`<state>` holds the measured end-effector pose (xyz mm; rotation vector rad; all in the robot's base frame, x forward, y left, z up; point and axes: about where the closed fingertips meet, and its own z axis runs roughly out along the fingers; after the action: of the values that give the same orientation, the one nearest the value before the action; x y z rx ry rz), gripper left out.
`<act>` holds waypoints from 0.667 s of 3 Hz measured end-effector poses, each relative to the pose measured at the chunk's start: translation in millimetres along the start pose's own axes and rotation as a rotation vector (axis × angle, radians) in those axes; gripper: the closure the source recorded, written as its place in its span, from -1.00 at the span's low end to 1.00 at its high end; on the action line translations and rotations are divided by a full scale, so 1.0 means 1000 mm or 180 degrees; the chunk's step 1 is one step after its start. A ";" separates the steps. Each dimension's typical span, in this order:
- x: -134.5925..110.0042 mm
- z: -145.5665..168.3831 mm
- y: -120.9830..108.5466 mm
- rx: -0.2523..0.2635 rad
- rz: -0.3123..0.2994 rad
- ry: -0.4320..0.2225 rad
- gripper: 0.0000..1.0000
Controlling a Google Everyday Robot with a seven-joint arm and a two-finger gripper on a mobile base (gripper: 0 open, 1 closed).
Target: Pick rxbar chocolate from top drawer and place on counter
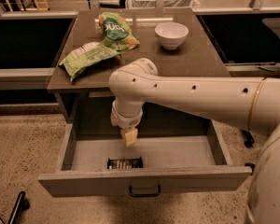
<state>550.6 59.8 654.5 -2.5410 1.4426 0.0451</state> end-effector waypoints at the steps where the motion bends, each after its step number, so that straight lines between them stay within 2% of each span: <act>1: -0.006 0.020 0.010 -0.0105 -0.0175 -0.0085 -0.30; 2: -0.019 0.023 0.023 -0.0271 -0.0352 -0.0123 -0.44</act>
Offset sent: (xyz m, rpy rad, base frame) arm -0.0511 0.0150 -0.0225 -0.0554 0.1202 0.2059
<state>523.1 69.6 630.6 -2.6683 1.3107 0.1401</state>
